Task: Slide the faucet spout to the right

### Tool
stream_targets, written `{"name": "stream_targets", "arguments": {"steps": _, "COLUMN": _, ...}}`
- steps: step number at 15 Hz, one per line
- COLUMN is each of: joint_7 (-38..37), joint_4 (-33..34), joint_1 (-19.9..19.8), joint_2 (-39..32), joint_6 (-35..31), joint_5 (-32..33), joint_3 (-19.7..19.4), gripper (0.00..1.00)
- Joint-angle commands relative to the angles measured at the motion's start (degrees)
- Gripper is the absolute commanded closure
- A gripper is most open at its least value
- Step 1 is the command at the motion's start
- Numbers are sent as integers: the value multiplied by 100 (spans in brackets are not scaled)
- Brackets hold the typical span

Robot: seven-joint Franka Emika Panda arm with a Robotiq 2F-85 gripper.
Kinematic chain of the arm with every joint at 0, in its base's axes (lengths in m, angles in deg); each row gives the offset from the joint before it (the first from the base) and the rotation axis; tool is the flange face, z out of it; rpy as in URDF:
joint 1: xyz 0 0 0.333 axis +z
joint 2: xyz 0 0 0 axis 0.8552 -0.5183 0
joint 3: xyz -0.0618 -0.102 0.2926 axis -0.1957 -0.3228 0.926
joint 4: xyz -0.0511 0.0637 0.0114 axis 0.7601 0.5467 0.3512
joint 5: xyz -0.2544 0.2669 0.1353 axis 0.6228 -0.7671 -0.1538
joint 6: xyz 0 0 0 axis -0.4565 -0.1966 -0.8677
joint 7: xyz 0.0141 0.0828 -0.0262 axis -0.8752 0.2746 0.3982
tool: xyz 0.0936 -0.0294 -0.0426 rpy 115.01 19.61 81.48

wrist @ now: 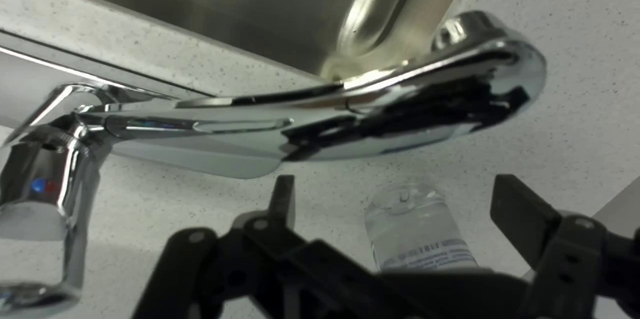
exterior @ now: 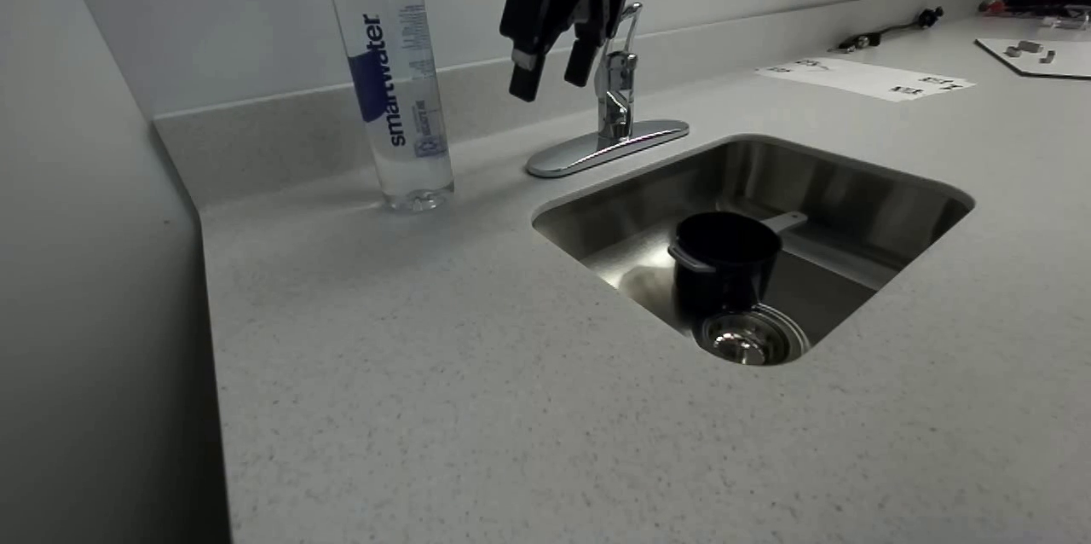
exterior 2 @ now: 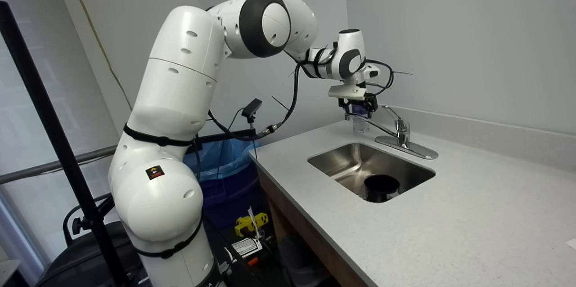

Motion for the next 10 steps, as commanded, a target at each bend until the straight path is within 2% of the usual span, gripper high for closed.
{"name": "stream_targets", "arguments": {"steps": 1, "joint_7": -94, "joint_4": 82, "joint_1": -58, "joint_2": 80, "joint_6": 467, "joint_5": -160, "joint_3": 48, "gripper": 0}}
{"name": "stream_targets", "arguments": {"steps": 4, "joint_7": -145, "joint_4": -52, "joint_1": -83, "joint_2": 220, "joint_6": 859, "joint_5": -190, "joint_3": 24, "gripper": 0}}
{"name": "stream_targets", "arguments": {"steps": 10, "joint_7": -160, "joint_4": -252, "joint_1": -101, "joint_2": 459, "joint_6": 1225, "joint_5": -105, "joint_3": -59, "gripper": 0}}
